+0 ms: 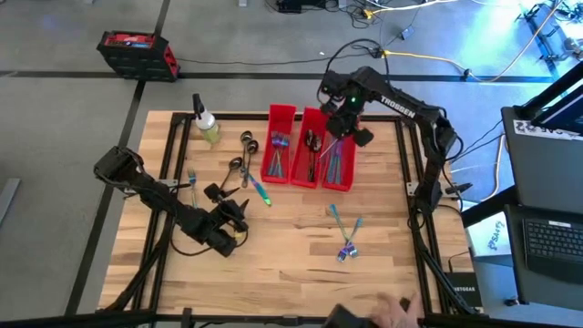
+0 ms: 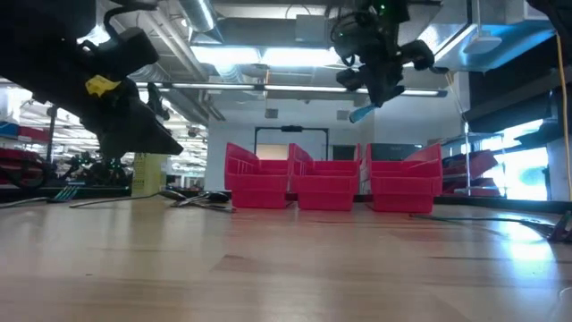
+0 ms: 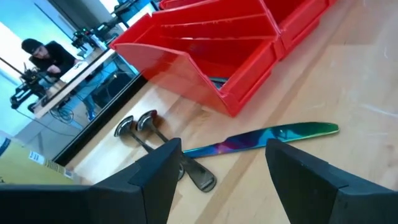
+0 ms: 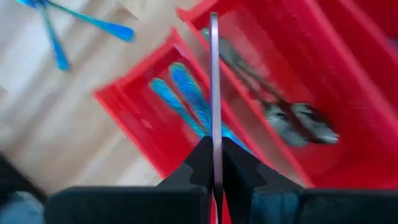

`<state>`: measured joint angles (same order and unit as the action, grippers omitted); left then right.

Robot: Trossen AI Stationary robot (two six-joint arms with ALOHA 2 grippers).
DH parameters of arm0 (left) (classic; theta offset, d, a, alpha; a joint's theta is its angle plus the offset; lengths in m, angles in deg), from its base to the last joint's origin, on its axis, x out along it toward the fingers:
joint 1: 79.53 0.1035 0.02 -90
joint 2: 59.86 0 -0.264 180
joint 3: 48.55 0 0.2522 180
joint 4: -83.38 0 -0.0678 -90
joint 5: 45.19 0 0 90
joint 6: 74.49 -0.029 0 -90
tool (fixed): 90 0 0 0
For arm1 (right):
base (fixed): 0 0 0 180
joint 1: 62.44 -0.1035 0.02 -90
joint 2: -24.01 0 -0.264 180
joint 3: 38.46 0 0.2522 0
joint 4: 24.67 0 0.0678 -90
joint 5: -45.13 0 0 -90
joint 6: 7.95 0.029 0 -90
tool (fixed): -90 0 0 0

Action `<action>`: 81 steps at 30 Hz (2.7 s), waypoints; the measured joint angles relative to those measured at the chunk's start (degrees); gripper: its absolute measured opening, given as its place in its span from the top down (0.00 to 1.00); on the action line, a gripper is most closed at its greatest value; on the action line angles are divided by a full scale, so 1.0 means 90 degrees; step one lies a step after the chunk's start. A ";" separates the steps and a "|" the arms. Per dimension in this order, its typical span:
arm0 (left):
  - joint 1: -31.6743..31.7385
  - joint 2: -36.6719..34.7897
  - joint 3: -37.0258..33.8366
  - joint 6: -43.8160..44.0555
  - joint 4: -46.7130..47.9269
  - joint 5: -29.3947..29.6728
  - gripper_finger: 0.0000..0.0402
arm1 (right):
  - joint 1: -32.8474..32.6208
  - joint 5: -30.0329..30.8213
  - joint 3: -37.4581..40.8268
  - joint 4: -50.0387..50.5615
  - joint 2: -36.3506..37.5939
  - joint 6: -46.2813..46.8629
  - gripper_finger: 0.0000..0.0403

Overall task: Sort silverware
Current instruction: Put the blue knife into the right red silverware bin

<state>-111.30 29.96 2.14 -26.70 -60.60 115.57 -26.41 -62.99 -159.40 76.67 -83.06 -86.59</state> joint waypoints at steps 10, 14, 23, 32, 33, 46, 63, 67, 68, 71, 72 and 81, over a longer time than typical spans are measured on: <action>0.0139 0.0000 -0.0002 0.0257 -0.0043 -0.0139 0.45 | 0.0733 -0.0314 0.0069 -0.0056 -0.0172 -0.1457 0.99; 0.0143 -0.0002 -0.0002 -0.0204 -0.0043 -0.0112 0.45 | 0.0759 -0.0320 0.0327 -0.0245 -0.0168 -0.1553 0.99; 0.0143 -0.0002 -0.0001 -0.0133 -0.0061 -0.0313 0.45 | 0.0410 0.0612 0.0956 -0.0458 -0.0165 -0.1654 0.99; 0.0143 0.0017 -0.0002 0.0099 -0.0071 -0.0677 0.45 | 0.0020 0.0563 0.0969 -0.0723 -0.0163 -0.1919 0.99; 0.0143 0.0017 -0.0001 0.0099 -0.0073 -0.0789 0.45 | 0.0022 0.0566 0.0969 -0.0743 -0.0163 -0.1945 0.99; 0.0143 0.0019 -0.0002 0.0099 -0.0071 -0.1819 0.45 | 0.0035 0.0564 0.0969 -0.0532 -0.0163 -0.3204 0.99; 0.0143 0.0027 0.0000 0.0096 -0.0071 -0.1821 0.45 | -0.0293 0.0347 0.2250 -0.1957 -0.0158 -0.3821 0.99; 0.0143 0.0027 0.0000 0.0096 -0.0068 -0.1821 0.45 | -0.0486 0.0728 0.2465 -0.2290 -0.0158 -0.3821 0.99; 0.0143 0.0027 0.0000 0.0096 -0.0071 -0.1821 0.45 | -0.0516 0.0752 0.2467 -0.2290 -0.0158 -0.3821 0.99; 0.0143 0.0027 0.0000 0.0096 -0.0068 -0.1821 0.45 | -0.0553 0.0740 0.2467 -0.2293 -0.0158 -0.3757 0.99; 0.0143 0.0027 0.0000 0.0096 -0.0071 -0.1821 0.45 | -0.0553 0.0742 0.2467 -0.2284 -0.0158 -0.3676 0.99; 0.0143 0.0027 0.0000 0.0096 -0.0069 -0.1821 0.45 | -0.0548 0.0737 0.2467 -0.2293 -0.0158 -0.2925 0.99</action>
<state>-110.01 30.21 2.14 -25.83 -61.22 99.18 -31.35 -56.35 -137.19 56.03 -84.48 -112.91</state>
